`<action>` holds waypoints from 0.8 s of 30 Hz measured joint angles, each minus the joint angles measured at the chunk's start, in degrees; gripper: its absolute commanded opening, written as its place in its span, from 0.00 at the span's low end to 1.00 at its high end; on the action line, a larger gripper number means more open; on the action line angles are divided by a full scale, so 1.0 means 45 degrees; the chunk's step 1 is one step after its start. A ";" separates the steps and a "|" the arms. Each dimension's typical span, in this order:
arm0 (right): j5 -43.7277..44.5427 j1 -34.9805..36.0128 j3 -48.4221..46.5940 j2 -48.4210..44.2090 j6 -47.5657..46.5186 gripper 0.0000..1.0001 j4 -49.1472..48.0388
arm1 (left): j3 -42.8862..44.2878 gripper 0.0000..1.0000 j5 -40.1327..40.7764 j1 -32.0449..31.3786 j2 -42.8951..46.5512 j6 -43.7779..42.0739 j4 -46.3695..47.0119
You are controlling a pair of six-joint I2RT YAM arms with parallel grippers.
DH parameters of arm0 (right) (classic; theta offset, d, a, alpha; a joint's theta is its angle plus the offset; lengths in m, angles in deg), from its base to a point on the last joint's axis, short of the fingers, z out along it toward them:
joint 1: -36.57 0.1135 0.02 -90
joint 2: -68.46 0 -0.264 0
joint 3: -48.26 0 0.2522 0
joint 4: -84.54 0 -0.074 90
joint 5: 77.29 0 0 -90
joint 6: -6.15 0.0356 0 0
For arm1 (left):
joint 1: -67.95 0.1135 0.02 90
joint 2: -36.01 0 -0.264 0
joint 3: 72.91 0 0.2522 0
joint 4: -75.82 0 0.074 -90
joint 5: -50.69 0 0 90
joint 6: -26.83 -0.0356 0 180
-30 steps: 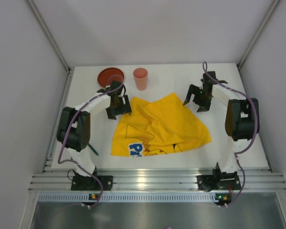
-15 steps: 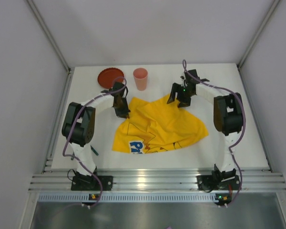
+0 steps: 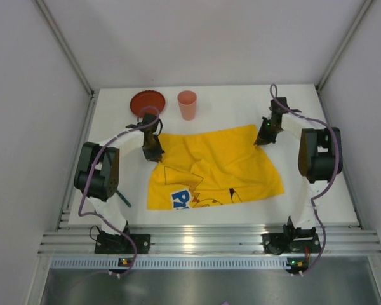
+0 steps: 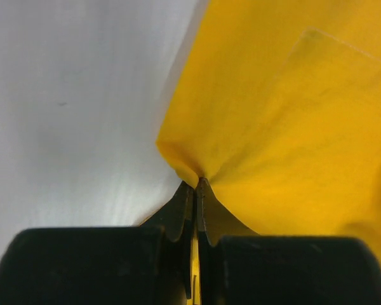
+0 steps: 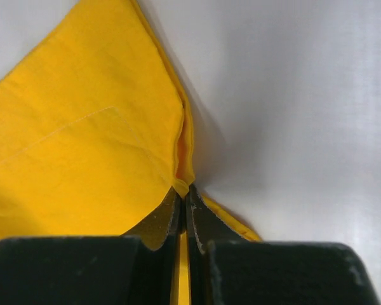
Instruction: Set the dinner table for one person
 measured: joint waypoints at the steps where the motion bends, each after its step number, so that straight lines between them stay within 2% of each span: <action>1: 0.0257 -0.0355 0.0160 -0.0151 0.0005 0.00 0.0107 | -0.0248 0.00 0.0228 0.0155 0.0219 0.0029 -0.0087; 5: 0.1069 -0.1268 0.0418 -0.0466 0.0117 0.00 0.0359 | -0.0733 0.00 0.1001 0.0583 0.0743 0.0102 -0.0534; 14: 0.1413 -0.0835 0.0398 -0.0491 0.0155 0.01 0.0418 | -0.0379 0.00 0.1661 0.0554 0.0709 0.0073 -0.0962; 16: 0.1399 -0.0743 0.0374 -0.0491 0.0194 0.18 0.0461 | 0.0063 0.01 0.1812 0.0554 0.0588 -0.0019 -0.1146; 17: 0.1379 -0.0695 0.0316 -0.0491 0.0223 0.31 0.0563 | 0.0330 0.20 0.1899 0.0554 0.0500 -0.0058 -0.1200; 18: 0.1331 -0.0636 0.0257 -0.0486 0.0223 0.53 0.0695 | 0.0583 0.36 0.1977 0.0559 0.0423 -0.0165 -0.1219; 19: 0.1331 -0.0578 0.0155 -0.0486 0.0316 0.67 0.0884 | 0.0763 0.54 0.2030 0.0563 0.0364 -0.0257 -0.1248; 20: 0.1341 -0.0520 0.0005 -0.0486 0.0355 0.80 0.1083 | 0.0976 0.80 0.2098 0.0568 0.0306 -0.0277 -0.1277; 21: 0.1569 -0.0413 -0.0165 -0.0486 0.0350 1.00 0.1297 | 0.1078 0.84 0.2166 0.0573 0.0306 -0.0398 -0.1297; 24: 0.2113 -0.0243 -0.0253 -0.0617 0.0277 1.00 0.2045 | 0.1370 0.89 0.2399 0.0607 0.0325 -0.0345 -0.1549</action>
